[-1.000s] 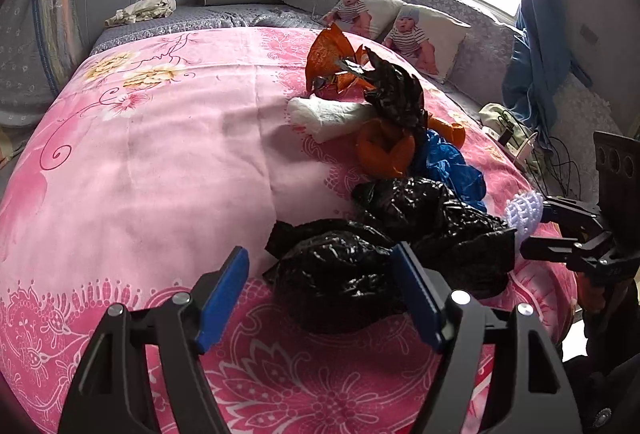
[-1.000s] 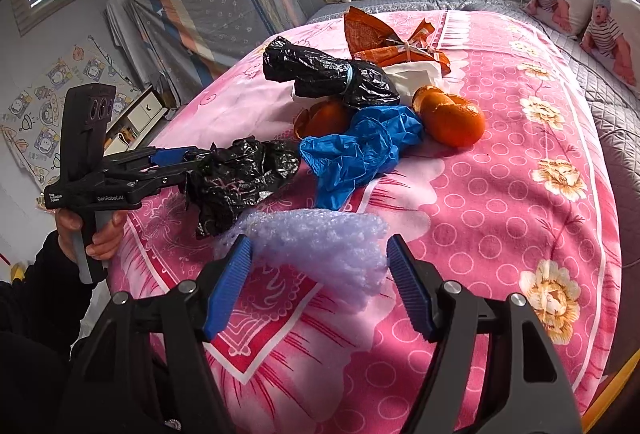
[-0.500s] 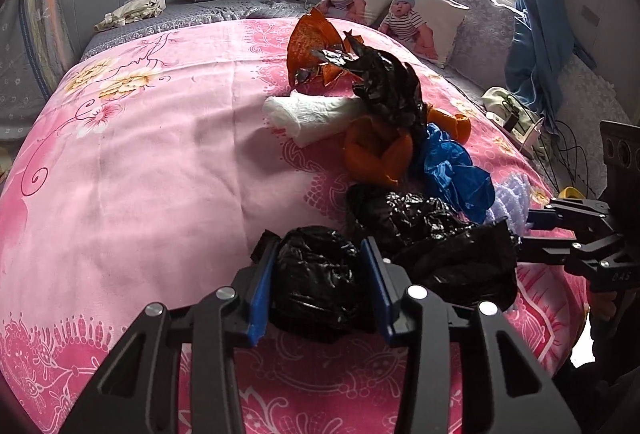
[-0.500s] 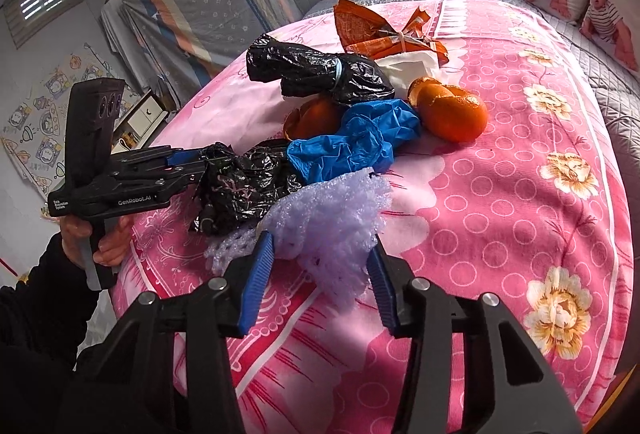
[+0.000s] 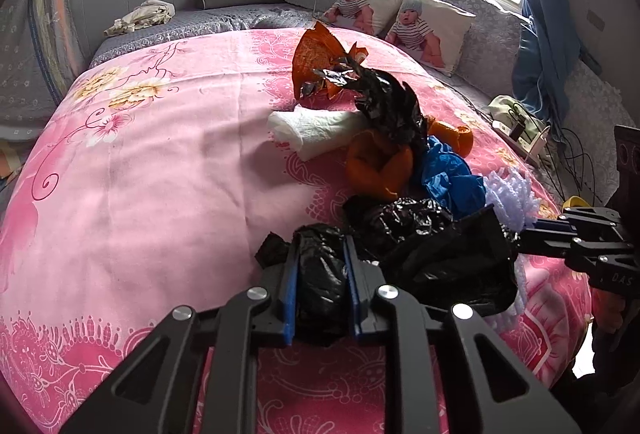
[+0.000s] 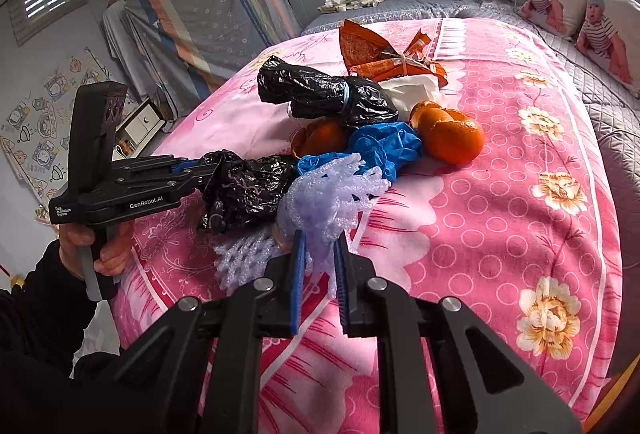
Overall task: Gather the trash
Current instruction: 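Carry the black bag and bubble wrap over the yellow-rimmed bin with both grippers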
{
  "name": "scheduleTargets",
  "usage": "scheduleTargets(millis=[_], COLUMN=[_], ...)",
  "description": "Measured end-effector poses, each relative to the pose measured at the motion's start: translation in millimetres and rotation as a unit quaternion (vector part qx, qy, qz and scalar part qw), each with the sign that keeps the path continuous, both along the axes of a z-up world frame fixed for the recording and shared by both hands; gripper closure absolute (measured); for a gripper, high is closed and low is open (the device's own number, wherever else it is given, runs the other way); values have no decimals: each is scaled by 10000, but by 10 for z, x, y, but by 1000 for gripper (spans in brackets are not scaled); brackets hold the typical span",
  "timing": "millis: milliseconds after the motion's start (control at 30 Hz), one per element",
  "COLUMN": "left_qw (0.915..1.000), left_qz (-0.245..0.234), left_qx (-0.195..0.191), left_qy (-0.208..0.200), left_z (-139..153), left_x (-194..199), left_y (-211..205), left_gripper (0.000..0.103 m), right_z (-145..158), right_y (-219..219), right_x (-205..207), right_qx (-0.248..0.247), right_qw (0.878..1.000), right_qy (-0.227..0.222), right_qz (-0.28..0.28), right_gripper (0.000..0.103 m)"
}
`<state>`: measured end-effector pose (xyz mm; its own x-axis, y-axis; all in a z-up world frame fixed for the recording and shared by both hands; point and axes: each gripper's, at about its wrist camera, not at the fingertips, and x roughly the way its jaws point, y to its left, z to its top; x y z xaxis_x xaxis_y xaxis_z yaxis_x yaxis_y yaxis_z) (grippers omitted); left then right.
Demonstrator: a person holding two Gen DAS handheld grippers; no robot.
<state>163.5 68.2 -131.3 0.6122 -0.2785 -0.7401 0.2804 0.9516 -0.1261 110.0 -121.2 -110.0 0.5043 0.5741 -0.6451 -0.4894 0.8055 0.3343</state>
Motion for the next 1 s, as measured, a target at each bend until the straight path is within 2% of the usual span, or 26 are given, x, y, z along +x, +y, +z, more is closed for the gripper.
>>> scheduleTargets(millis=[433,500,700,1000], left_qw=[9976,9967,9946,9934], left_qz=[402,481,485,385], left_qx=[-369,-423,-491,-621], left_qy=[-429,-507,-779,-880], left_z=[345,414,617,759], left_x=[-301,-370,-576,-662], left_y=[289,311,238,99], left_gripper=[86,86,86,86], right_z=[333,394,538,614], right_y=[-413,-484,-702,-800], right_x=[-240,-291,-413,-501], right_qx=[270,290,335,341], right_qw=[9980,9972,9940,9918], right_qy=[-393,-476,-692,-817], right_qz=[-405,-491,-774,-920], right_gripper=[91,96,96,97])
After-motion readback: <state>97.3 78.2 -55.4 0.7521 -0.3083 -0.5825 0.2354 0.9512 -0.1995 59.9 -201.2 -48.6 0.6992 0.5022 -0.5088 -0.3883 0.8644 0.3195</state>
